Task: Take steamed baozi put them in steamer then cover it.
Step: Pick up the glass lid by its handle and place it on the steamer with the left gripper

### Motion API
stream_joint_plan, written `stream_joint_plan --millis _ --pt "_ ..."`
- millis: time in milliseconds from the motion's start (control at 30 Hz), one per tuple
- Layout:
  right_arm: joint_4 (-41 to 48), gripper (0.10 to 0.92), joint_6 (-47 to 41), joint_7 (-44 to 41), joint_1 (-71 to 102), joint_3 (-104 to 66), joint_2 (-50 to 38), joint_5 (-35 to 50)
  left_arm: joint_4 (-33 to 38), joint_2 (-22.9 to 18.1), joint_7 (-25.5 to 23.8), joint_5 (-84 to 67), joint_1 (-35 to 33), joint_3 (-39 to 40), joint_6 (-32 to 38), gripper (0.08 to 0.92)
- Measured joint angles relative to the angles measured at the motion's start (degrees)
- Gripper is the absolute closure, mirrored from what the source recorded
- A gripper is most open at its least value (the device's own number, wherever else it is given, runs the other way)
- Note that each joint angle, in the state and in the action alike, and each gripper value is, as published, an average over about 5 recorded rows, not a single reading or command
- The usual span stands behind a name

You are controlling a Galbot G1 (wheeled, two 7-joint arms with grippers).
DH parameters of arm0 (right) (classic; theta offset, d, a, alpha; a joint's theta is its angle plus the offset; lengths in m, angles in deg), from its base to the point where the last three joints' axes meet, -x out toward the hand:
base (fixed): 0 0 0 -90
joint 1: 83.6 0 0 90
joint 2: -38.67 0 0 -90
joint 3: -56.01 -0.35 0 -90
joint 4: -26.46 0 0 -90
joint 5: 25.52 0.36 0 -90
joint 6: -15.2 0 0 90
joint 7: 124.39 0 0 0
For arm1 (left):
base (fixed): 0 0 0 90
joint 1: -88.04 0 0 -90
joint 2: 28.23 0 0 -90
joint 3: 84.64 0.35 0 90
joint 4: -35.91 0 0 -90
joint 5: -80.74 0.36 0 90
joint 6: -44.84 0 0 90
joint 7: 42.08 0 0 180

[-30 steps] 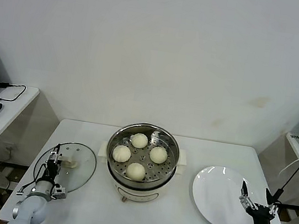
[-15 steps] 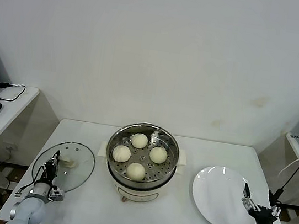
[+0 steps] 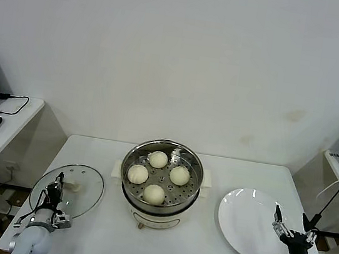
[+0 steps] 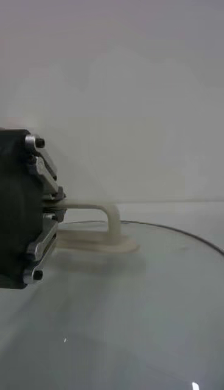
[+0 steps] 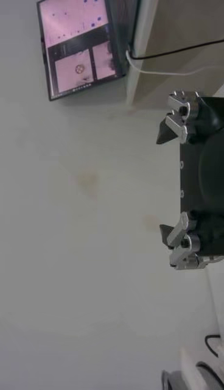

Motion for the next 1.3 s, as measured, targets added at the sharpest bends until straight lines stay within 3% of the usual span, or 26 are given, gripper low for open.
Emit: stream_joint_plan --millis 533,933,1300 --pt "-1.95 0.203 -0.20 -0.05 -0.19 0.88 0.04 0.57 24.90 -1.16 -8.65 1.08 -8.78 -1.67 -13.85 0.854" --pt "-3.00 0.203 -0.97 0.27 -0.52 1.60 0.12 -0.07 34.23 -0.51 -14.40 8.22 -9.07 -2.36 -20.54 0.854" --pt "-4.69 0.203 -3.06 1.10 -1.21 1.82 1.77 -3.10 40.93 -4.49 -20.01 15.29 -6.81 1.59 -23.36 0.854"
